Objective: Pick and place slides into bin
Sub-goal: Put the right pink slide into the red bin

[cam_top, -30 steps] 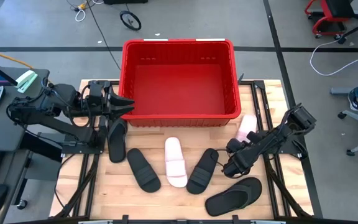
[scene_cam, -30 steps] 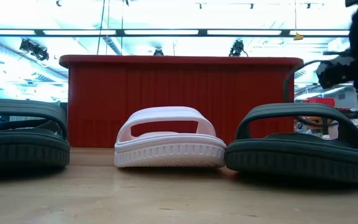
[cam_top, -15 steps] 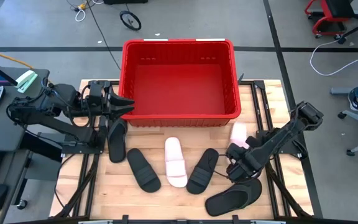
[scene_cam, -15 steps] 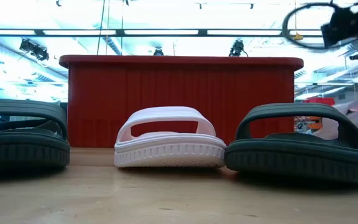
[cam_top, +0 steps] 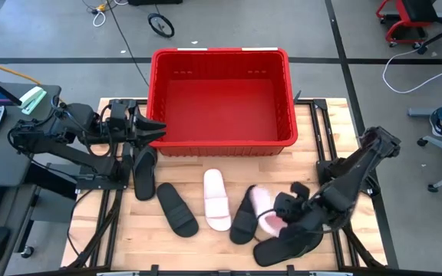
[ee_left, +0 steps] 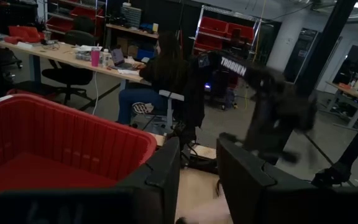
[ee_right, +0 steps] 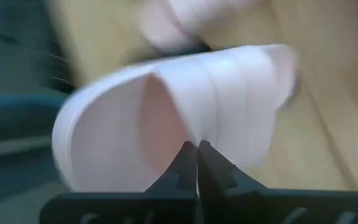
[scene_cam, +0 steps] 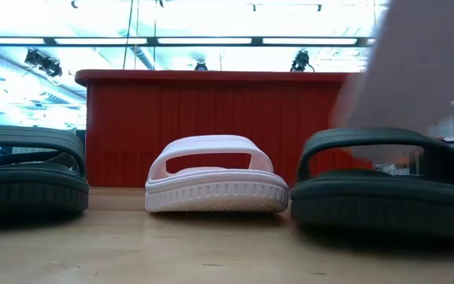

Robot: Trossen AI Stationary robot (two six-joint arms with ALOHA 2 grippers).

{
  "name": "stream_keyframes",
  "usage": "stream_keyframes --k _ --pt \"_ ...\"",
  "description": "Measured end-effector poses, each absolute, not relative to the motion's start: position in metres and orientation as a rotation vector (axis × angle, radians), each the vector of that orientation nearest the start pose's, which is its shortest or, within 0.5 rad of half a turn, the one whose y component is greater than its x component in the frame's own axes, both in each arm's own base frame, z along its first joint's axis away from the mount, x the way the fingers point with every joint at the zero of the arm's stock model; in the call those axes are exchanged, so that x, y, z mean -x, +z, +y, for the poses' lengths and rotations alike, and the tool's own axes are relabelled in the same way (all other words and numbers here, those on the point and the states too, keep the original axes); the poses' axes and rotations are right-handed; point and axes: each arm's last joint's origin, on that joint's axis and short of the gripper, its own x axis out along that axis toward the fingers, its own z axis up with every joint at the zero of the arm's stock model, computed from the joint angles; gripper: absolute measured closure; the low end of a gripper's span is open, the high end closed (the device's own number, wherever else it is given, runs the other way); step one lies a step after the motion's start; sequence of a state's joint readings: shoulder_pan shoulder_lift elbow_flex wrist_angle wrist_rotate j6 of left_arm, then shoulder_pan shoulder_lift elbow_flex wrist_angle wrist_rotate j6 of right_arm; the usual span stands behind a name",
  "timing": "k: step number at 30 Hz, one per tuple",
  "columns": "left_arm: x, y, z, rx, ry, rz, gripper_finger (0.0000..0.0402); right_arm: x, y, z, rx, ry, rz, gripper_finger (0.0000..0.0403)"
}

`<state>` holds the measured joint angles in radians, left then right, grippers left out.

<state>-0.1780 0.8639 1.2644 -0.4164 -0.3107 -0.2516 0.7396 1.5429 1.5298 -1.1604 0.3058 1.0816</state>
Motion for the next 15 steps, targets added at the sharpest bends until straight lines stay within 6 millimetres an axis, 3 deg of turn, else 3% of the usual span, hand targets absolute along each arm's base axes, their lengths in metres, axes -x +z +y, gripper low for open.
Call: stream_keyframes --k 3,7,11,15 --pt "-0.145 0.454 -0.017 0.26 0.133 -0.003 0.0292 -0.232 0.383 0.195 -0.309 -0.086 0.826 0.0403" --pt "-0.145 0.454 -0.017 0.281 0.133 -0.004 0.0294 -0.234 0.442 0.175 -0.055 -0.186 0.522 0.0403" --pt "-0.145 0.454 -0.017 0.281 0.133 -0.005 0.0294 -0.236 0.483 0.134 0.229 -0.501 0.358 0.0403" --pt "-0.145 0.454 -0.017 0.281 0.133 -0.005 0.0294 -0.247 0.501 0.079 0.343 -0.763 0.379 0.0403"
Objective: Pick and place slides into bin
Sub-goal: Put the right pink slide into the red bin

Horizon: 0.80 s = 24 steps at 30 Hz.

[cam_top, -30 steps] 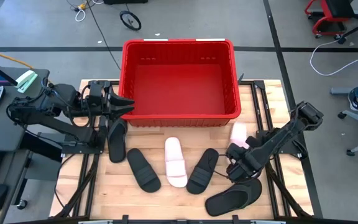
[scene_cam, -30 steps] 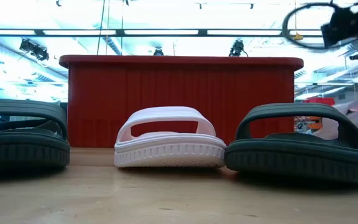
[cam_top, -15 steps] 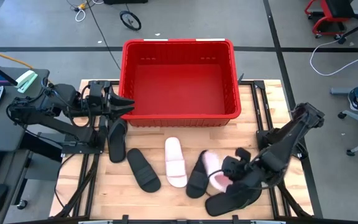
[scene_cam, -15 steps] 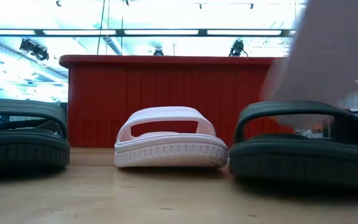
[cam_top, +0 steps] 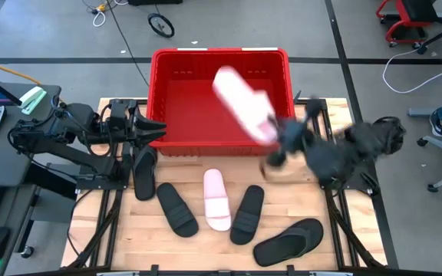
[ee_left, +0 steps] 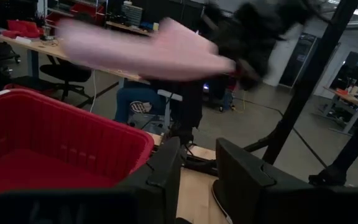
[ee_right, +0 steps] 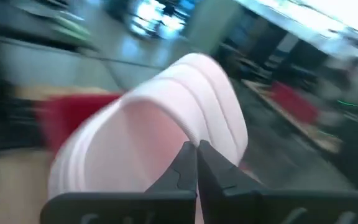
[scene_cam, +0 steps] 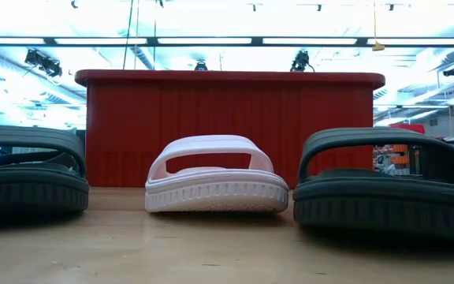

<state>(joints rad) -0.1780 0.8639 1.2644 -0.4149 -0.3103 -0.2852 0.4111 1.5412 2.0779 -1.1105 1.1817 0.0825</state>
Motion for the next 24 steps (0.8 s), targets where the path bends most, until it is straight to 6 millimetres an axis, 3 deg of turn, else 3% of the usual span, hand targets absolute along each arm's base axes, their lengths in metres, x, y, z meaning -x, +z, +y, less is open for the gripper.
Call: stream_keyframes --k 5,10,13,17,24 --pt "-0.145 0.454 -0.017 0.281 0.134 -0.005 0.0294 -0.265 0.487 -0.001 0.316 -0.889 0.569 0.0403" --pt "-0.145 0.454 -0.017 0.277 0.133 -0.005 0.0294 -0.276 0.449 -0.076 0.19 -0.928 0.777 0.0403" --pt "-0.145 0.453 -0.017 0.277 0.134 -0.004 0.0294 -0.274 0.423 -0.11 0.143 -0.99 0.878 0.0403" --pt "-0.145 0.453 -0.017 0.273 0.134 -0.004 0.0294 -0.272 0.387 -0.141 0.092 -1.035 0.971 0.0403" --pt "-0.145 0.453 -0.017 0.272 0.134 -0.003 0.0294 -0.271 0.335 -0.169 0.037 -1.073 1.021 0.0403"
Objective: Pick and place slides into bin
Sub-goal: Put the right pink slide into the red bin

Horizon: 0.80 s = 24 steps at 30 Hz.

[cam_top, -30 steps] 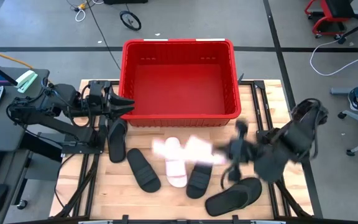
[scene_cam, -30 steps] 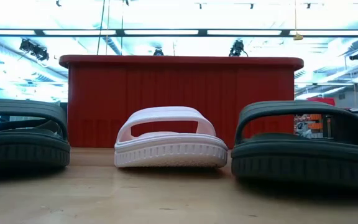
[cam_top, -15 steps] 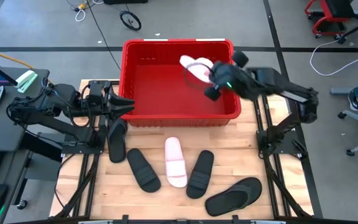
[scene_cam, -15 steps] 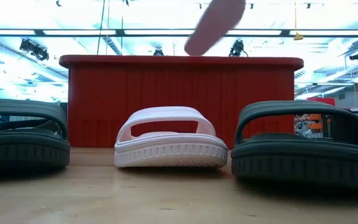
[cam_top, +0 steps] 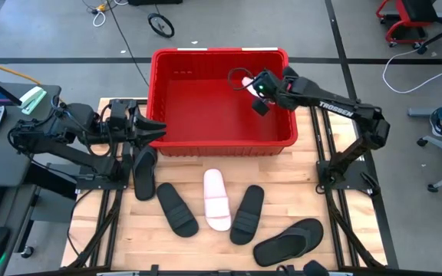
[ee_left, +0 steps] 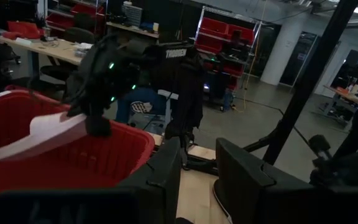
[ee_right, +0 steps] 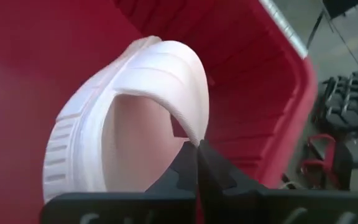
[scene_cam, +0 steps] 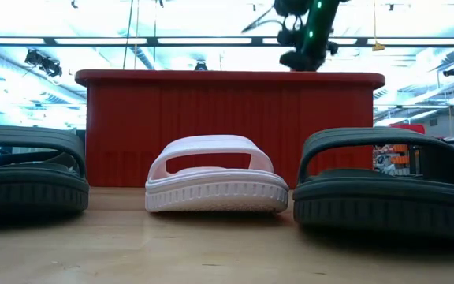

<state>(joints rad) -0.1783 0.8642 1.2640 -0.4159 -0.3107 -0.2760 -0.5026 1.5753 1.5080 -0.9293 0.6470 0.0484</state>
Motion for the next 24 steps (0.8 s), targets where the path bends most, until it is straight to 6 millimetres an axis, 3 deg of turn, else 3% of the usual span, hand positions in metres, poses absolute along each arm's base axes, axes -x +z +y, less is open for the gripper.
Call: stream_keyframes --k 8,13,24 --pt "-0.145 0.453 -0.017 0.271 0.134 0.001 0.0294 -0.262 0.294 -0.183 0.06 -1.15 1.088 0.0403" --pt "-0.147 0.452 -0.018 0.27 0.135 0.006 0.0294 -0.257 0.279 -0.191 0.084 -1.169 1.104 0.0394" --pt "-0.158 0.447 -0.02 0.259 0.14 0.045 0.0294 -0.247 0.272 -0.214 -0.026 -1.16 1.009 0.0288"
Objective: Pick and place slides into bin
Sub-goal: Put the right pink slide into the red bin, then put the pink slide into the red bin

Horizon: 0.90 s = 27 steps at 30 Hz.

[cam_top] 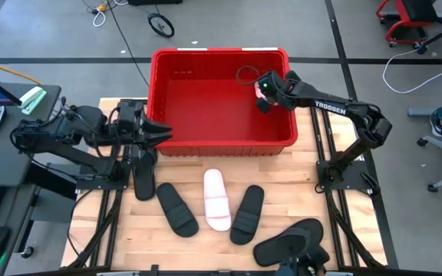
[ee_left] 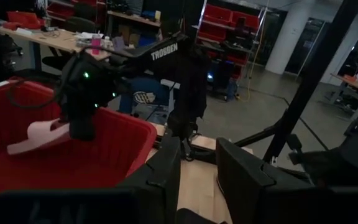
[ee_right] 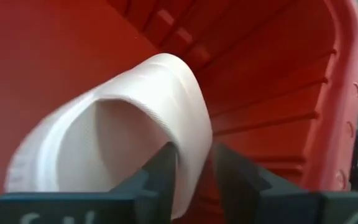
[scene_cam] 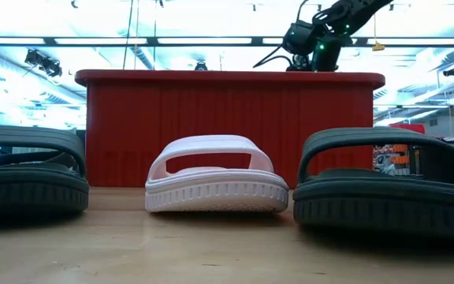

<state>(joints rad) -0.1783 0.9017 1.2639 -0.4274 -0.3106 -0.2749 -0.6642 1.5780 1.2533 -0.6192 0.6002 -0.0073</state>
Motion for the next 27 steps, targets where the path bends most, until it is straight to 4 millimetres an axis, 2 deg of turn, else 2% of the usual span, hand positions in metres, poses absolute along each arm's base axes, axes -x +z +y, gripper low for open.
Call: stream_keyframes --k 8,14,19,23,27 --pt "-0.174 0.441 -0.022 0.248 0.146 0.088 0.0295 -0.25 0.272 -0.219 -0.202 -1.03 0.893 0.0238" --pt "-0.185 0.435 -0.025 0.247 0.15 0.12 0.0294 -0.254 0.264 -0.197 -0.224 -0.914 1.037 0.0227" --pt "-0.193 0.432 -0.026 0.266 0.154 0.132 0.0296 -0.257 0.265 -0.185 -0.229 -0.946 1.045 0.0233" --pt "-0.199 0.426 -0.028 0.282 0.139 0.177 0.0299 -0.261 0.284 -0.175 -0.267 -0.85 0.984 0.0237" --pt "-0.21 0.412 -0.033 0.286 0.049 0.3 0.0296 -0.266 0.323 -0.152 -0.378 -0.639 0.85 0.0238"
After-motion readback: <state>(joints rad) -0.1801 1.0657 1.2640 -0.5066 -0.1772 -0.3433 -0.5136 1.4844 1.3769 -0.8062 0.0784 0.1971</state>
